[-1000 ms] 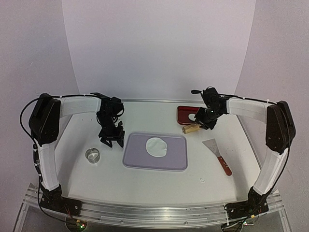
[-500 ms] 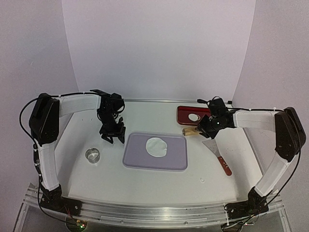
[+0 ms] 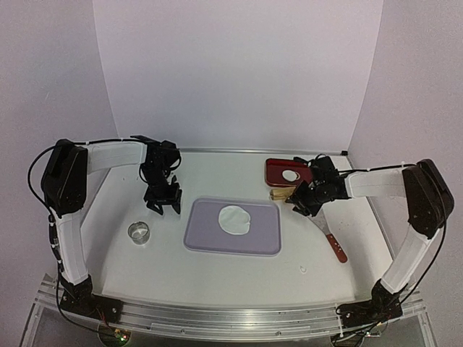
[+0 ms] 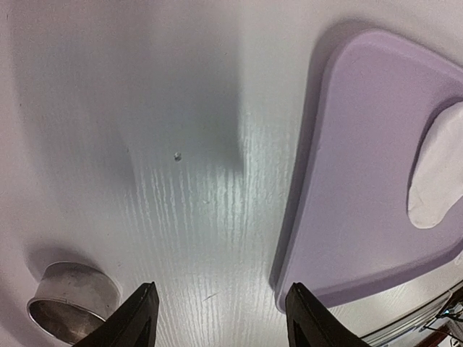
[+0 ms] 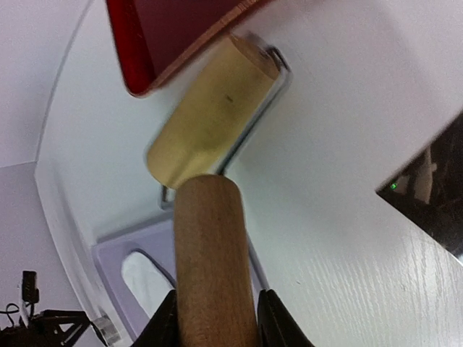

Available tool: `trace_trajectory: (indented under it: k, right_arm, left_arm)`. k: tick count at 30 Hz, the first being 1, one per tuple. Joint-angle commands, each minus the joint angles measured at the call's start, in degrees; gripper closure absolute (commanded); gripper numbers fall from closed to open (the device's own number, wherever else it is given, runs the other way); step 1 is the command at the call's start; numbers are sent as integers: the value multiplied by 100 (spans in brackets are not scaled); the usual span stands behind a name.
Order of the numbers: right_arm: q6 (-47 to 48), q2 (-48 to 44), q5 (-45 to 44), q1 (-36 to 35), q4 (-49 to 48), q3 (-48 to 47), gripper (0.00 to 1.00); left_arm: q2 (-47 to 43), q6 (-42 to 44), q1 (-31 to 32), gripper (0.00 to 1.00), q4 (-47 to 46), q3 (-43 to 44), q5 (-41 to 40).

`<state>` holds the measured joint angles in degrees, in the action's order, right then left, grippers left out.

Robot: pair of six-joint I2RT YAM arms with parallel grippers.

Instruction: Roll out the dumpling wrappers from the dough

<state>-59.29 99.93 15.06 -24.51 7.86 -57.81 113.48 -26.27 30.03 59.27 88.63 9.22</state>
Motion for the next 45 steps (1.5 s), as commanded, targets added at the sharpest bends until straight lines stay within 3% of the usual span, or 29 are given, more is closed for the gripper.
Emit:
trace_trajectory:
  k: [1, 12, 16, 24, 33, 39, 45]
  right_arm:
    - [-144, 726, 359, -106, 2236, 574, 57]
    - [-110, 241, 302, -103, 2507, 443, 36]
    - [37, 18, 132, -105, 3105, 89, 23]
    - [782, -414, -260, -227, 3989, -1003, 13]
    - [1515, 335, -363, -1218, 4444, -2908, 8]
    - [1564, 934, -217, -1646, 4496, -3660, 9]
    - [1667, 1324, 23, -1761, 4504, -4206, 10]
  left_arm:
    - [-446, -151, -35, 39, -122, -234, -124]
    - [-660, -286, -40, 40, -332, -607, -95]
    - [-733, -308, -70, 40, -310, -651, -124]
    - [-1414, -379, -589, 39, -138, -1159, -372]
    - [-2672, -885, -1303, 42, -138, -2424, -512]
    - [-3168, -1175, -1825, 60, -409, -3200, -139]
    - [-3283, -1327, -1920, 64, -786, -3600, 5]
